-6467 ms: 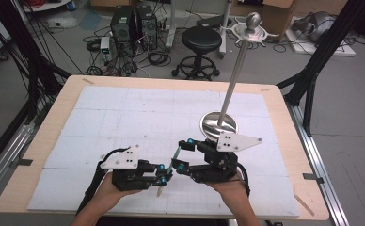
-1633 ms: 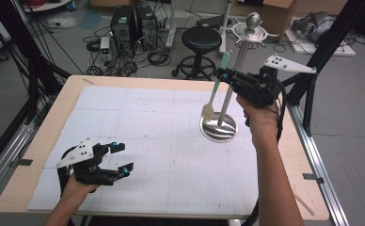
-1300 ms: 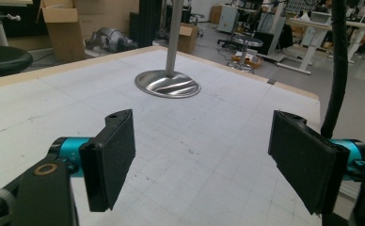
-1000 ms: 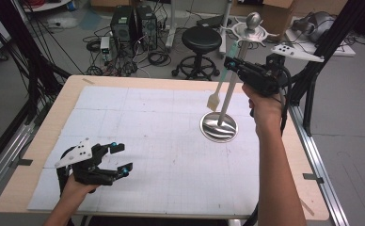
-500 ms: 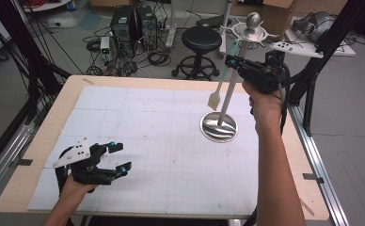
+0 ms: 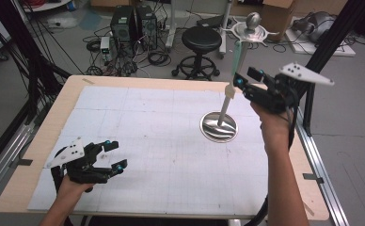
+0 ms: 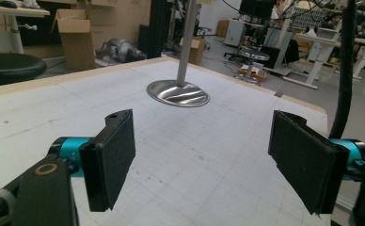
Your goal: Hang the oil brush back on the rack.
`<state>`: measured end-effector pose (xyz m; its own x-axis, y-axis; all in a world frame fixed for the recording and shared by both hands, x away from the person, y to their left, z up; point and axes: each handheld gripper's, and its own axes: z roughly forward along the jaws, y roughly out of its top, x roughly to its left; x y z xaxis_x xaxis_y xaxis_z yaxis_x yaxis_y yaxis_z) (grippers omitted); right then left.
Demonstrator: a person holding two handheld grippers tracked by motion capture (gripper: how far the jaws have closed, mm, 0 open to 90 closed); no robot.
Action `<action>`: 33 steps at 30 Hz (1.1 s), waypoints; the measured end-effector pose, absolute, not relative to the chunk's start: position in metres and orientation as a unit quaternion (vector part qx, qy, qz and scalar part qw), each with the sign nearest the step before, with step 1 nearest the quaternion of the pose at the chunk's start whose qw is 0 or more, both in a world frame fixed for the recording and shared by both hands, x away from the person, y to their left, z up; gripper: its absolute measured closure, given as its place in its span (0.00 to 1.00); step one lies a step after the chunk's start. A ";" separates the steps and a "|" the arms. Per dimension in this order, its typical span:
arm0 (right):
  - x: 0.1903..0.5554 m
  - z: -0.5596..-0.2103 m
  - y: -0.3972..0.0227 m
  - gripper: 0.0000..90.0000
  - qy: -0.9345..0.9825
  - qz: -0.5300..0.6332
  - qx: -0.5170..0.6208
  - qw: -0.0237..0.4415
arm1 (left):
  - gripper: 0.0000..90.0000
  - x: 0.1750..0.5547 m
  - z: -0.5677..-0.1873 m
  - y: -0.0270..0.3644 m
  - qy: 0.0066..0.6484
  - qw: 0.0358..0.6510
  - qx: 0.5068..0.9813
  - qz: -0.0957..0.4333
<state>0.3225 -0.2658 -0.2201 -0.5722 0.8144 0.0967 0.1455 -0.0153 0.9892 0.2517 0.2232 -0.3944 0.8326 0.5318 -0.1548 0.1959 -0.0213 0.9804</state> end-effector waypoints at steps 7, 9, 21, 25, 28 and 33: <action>0.280 -0.282 -0.290 0.20 0.664 0.580 0.371 0.292 | 0.27 0.252 -0.396 0.226 0.266 0.649 0.699 0.138; 0.265 -0.300 -0.296 0.19 0.666 0.580 0.368 0.291 | 0.27 0.253 -0.396 0.227 0.267 0.647 0.700 0.141; 0.204 -0.381 -0.303 0.19 0.699 0.526 0.388 0.291 | 0.27 0.254 -0.399 0.226 0.276 0.644 0.698 0.151; 0.200 -0.388 -0.305 0.19 0.698 0.535 0.390 0.274 | 0.27 0.253 -0.400 0.226 0.278 0.644 0.696 0.152; 0.197 -0.390 -0.305 0.19 0.703 0.530 0.386 0.275 | 0.27 0.251 -0.401 0.227 0.278 0.642 0.698 0.151; 0.195 -0.391 -0.307 0.19 0.690 0.543 0.395 0.268 | 0.27 0.250 -0.402 0.227 0.277 0.642 0.699 0.152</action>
